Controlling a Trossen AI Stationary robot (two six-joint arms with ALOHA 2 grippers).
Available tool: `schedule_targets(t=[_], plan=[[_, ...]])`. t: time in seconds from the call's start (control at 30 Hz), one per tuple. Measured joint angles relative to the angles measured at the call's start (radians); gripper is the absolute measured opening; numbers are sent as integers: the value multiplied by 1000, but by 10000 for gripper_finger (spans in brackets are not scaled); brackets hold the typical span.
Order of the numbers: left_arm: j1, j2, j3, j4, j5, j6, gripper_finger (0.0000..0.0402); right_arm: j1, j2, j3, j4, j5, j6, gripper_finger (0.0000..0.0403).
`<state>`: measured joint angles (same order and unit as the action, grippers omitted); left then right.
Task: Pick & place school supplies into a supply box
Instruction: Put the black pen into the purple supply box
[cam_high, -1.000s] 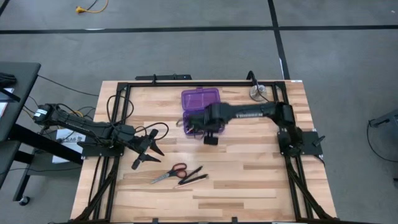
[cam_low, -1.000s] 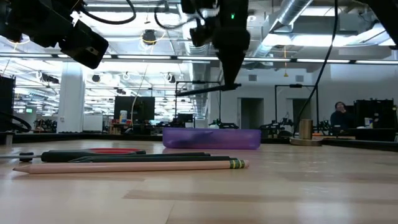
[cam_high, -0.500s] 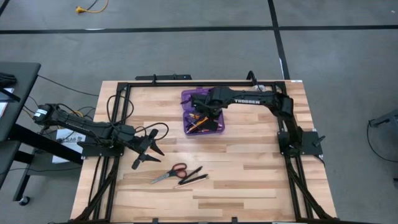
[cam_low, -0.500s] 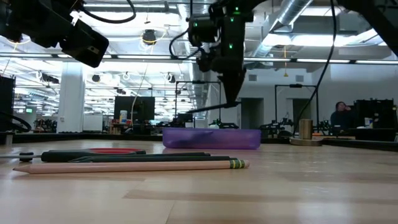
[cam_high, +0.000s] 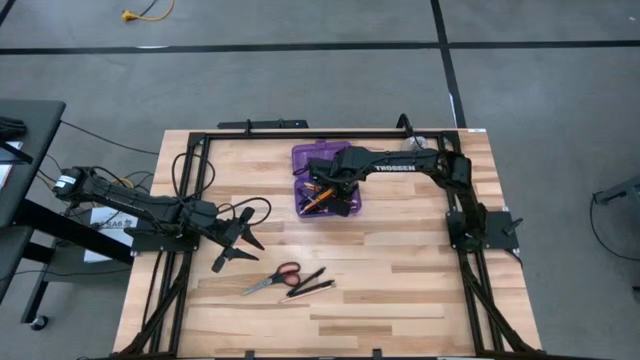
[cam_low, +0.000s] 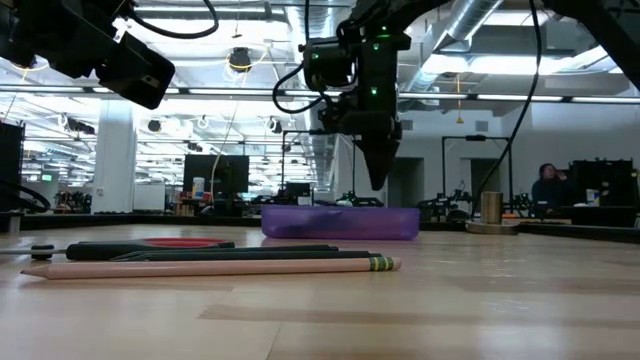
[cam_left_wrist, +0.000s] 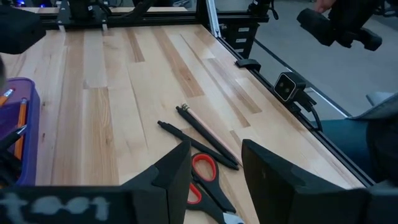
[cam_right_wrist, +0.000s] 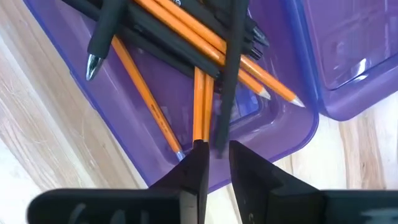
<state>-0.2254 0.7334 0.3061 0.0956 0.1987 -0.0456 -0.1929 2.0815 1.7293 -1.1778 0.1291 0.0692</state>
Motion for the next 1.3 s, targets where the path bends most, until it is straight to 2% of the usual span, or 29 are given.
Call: schedule_targets(t=[0.17, 0.4, 0.6, 0.8, 0.97, 1.13, 1.3], plan=[[0, 0, 0, 0, -1, 0, 131, 8, 0, 0, -14, 1, 10, 59], [0, 0, 0, -1, -1, 3, 131, 39, 0, 0, -167, 3, 48, 59], [0, 0, 0, -1, 0, 8, 131, 114, 0, 0, -290, 3, 107, 59], [0, 0, 0, -1, 0, 6, 131, 203, 0, 0, -308, 12, 136, 60], [0, 0, 0, 0, 1, -12, 131, 263, -23, 1, -342, 78, 197, 60], [0, 0, 0, 0, 2, -30, 131, 325, -105, -1, -361, 153, 310, 60], [0, 0, 0, 12, 1, -37, 131, 418, -227, -1, -354, 302, 454, 60]])
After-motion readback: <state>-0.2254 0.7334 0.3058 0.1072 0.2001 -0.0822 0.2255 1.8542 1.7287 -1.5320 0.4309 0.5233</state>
